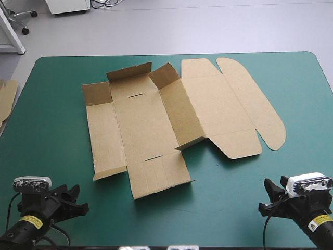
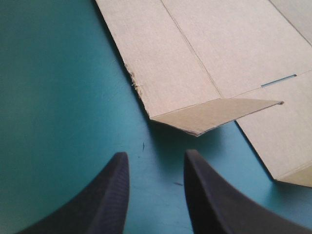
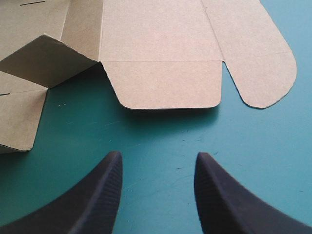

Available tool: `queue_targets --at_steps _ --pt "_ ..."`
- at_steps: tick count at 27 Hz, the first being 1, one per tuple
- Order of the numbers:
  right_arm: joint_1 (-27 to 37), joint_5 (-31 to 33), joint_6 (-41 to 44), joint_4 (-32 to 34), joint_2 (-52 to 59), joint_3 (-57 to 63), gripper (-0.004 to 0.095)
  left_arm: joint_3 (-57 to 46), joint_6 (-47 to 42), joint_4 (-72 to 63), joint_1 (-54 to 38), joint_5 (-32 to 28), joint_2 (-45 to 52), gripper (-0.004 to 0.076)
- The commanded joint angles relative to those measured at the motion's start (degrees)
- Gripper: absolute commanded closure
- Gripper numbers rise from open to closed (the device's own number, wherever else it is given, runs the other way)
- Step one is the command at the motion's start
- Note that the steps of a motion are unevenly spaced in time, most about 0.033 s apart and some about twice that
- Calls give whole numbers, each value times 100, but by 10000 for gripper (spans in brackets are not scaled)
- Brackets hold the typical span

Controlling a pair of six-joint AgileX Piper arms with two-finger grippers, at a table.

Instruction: Fold the box

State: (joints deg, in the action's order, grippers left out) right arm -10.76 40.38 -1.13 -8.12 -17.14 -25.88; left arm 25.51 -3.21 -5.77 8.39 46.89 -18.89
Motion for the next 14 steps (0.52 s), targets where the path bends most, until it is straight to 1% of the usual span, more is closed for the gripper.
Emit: queue_targets --at_steps 1,10,14 --pt "23 -405 -23 -42 -94 -194 464 200 -40 -116 9 -359 -114 451" --pt "23 -384 -23 -42 -132 -194 464 217 -71 -182 9 -376 -417 451" --pt "23 -434 -23 3 -401 -266 464 450 -182 -182 9 -475 -792 451"
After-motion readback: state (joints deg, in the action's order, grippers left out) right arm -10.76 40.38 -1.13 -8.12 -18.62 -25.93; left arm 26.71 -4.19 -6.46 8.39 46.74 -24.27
